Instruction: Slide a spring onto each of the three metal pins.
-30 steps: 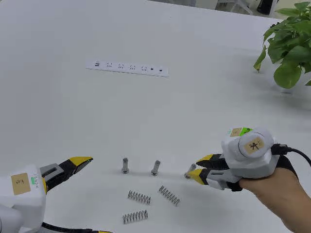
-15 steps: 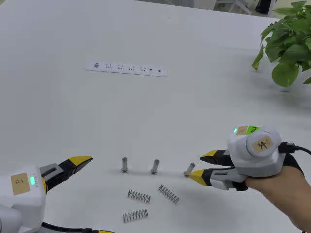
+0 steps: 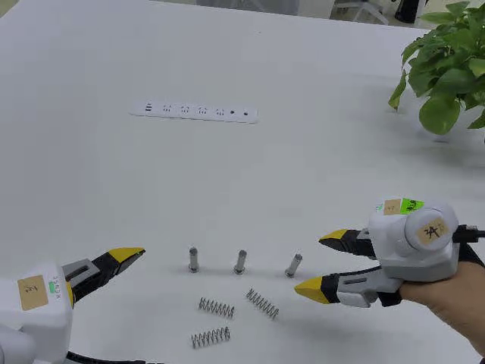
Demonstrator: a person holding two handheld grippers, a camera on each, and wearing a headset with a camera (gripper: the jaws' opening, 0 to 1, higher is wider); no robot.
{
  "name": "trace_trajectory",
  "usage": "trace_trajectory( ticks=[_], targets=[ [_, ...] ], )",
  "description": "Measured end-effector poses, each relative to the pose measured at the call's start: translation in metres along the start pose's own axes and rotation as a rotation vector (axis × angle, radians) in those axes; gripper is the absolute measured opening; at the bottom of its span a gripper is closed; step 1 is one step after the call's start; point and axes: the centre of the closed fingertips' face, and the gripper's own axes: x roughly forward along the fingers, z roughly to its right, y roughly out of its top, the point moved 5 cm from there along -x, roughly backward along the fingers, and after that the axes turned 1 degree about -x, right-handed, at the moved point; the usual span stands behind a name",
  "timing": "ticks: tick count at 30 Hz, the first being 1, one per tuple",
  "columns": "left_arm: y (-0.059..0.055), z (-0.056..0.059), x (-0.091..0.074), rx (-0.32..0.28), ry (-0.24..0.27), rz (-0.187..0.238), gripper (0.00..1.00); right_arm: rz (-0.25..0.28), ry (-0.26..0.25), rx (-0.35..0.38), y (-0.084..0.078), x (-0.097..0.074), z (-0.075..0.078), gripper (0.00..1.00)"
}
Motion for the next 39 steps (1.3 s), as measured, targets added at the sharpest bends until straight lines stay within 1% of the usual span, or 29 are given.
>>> trace_trajectory(
  ticks=[5,15,19,25,27,30,32,33,35,37,38,39],
  targets=[
    [0.001,0.001,-0.001,0.007,0.001,-0.007,0.99,0.018,0.016,-0.022,-0.003,-0.007,-0.006,0.65],
    [0.003,0.003,0.000,0.019,-0.003,-0.022,0.99,0.064,0.070,-0.055,-0.010,-0.021,-0.016,0.78],
    [0.002,0.004,0.001,0.024,-0.008,-0.035,0.99,0.081,0.087,-0.063,-0.013,-0.024,-0.019,0.83],
    [0.000,0.005,0.002,0.042,-0.011,-0.065,0.98,0.091,0.101,-0.064,-0.020,-0.027,-0.020,0.87],
    [-0.002,0.004,0.003,0.041,-0.006,-0.081,0.96,0.091,0.101,-0.062,-0.024,-0.028,-0.020,0.87],
    [-0.007,0.004,0.006,0.057,-0.002,-0.112,0.93,0.100,0.103,-0.050,-0.030,-0.030,-0.020,0.87],
    [-0.012,0.005,0.008,0.056,-0.012,-0.145,0.89,0.101,0.102,-0.039,-0.035,-0.030,-0.020,0.87],
    [-0.016,0.006,0.010,0.061,-0.017,-0.172,0.86,0.104,0.102,-0.035,-0.037,-0.031,-0.021,0.87],
    [-0.018,0.007,0.014,0.079,-0.021,-0.179,0.83,0.110,0.101,-0.032,-0.039,-0.032,-0.022,0.87],
    [-0.024,0.008,0.018,0.068,-0.031,-0.220,0.78,0.109,0.101,-0.022,-0.042,-0.032,-0.023,0.87],
    [-0.030,0.009,0.019,0.051,-0.034,-0.271,0.74,0.109,0.100,-0.022,-0.044,-0.033,-0.023,0.87],
    [-0.032,0.009,0.021,0.049,-0.033,-0.285,0.70,0.110,0.099,-0.019,-0.045,-0.033,-0.023,0.87]
  ],
)
